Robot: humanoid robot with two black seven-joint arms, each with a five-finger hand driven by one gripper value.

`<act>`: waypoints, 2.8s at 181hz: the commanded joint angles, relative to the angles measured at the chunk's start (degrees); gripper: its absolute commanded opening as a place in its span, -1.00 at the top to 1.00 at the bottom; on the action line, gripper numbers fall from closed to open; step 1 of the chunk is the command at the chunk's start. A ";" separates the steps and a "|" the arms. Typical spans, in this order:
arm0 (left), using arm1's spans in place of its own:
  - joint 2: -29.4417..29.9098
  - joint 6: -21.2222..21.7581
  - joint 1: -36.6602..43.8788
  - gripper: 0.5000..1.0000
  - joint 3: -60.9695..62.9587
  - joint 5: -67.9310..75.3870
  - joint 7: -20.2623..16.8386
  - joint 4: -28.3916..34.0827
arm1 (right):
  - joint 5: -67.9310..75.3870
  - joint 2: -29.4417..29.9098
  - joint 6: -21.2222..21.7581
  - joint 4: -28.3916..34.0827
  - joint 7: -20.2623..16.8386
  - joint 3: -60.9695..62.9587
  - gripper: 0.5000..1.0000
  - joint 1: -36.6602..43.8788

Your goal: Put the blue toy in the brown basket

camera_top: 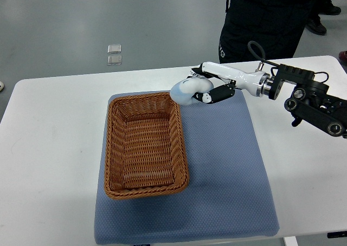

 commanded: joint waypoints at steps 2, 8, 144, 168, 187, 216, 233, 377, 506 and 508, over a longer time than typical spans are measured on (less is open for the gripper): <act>0.00 0.00 0.00 -1.00 0.00 0.00 -0.01 0.00 | 0.43 2.88 0.40 -0.73 -0.25 -0.40 1.00 1.41; 0.00 0.00 0.09 -1.00 0.00 0.00 -0.01 0.00 | 0.43 3.58 0.40 -1.34 -0.43 -0.49 1.00 1.85; 0.00 0.00 0.00 -1.00 0.00 0.00 -0.01 0.00 | -0.53 18.53 -0.48 -13.39 -1.92 -10.42 0.37 5.02; 0.00 0.00 0.00 -1.00 0.00 0.00 -0.01 0.00 | -0.53 18.53 -0.30 -13.39 -2.01 -10.51 -0.25 4.40; 0.00 0.00 0.00 -1.00 0.00 0.00 -0.01 0.00 | -0.53 18.44 -0.30 -13.39 -2.01 -10.95 -0.59 4.05; 0.00 0.00 0.00 -1.00 0.00 0.00 0.08 0.00 | 0.08 17.65 -0.13 -13.39 -2.01 -11.04 -0.62 4.14; 0.00 0.00 0.00 -1.00 0.00 0.00 -0.01 0.00 | 1.05 17.12 0.66 -13.39 -2.01 -10.24 -0.62 4.14; 0.00 0.00 0.00 -1.00 0.00 0.00 -0.01 0.00 | 64.95 7.63 12.62 -22.35 -13.79 -1.45 -0.64 -0.87; 0.00 0.00 0.00 -1.00 0.00 0.00 -0.01 0.00 | 77.34 8.07 11.65 -24.46 -15.46 -1.10 -0.64 -5.27; 0.00 0.00 0.00 -1.00 0.00 0.00 -0.01 0.00 | 77.25 8.07 11.65 -24.46 -15.46 -1.19 -0.64 -5.27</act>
